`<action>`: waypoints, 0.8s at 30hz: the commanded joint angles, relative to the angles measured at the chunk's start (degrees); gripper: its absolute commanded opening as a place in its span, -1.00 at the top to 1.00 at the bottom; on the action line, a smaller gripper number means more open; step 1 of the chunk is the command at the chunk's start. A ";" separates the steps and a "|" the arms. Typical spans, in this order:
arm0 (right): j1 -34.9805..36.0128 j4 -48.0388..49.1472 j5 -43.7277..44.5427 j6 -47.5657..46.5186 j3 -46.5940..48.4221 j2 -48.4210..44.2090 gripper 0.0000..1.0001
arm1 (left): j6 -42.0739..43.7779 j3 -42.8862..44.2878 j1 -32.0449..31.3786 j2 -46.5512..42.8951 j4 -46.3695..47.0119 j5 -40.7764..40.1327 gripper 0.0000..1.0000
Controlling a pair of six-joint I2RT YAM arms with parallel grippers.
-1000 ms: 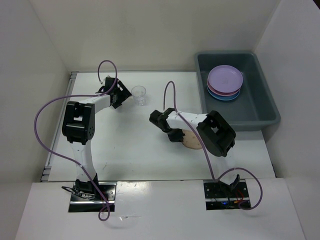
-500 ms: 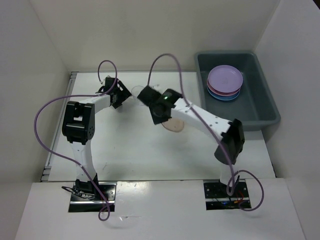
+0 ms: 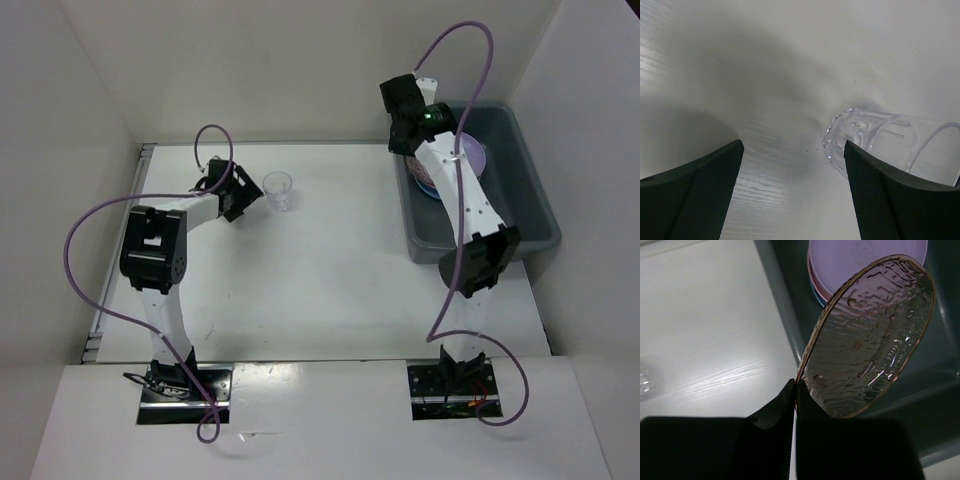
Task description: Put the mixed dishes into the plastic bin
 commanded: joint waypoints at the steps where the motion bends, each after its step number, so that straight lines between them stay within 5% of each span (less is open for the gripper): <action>1: -2.88 3.62 3.60 -2.10 0.33 4.92 1.00 | 0.31 -3.54 -0.18 -0.60 -4.04 0.33 -0.79; 15: -16.94 6.18 -0.44 0.88 23.78 28.12 0.98 | 0.84 -10.66 -0.18 -6.58 -2.28 2.88 -0.79; 17: -18.18 5.66 -2.72 0.88 28.34 31.64 0.81 | 0.84 -11.28 -0.18 -7.10 -2.28 2.88 -0.79; 24: -19.41 8.38 -11.77 -0.35 30.83 30.78 -0.24 | 1.37 -11.28 -0.18 -6.59 -2.28 2.88 -0.79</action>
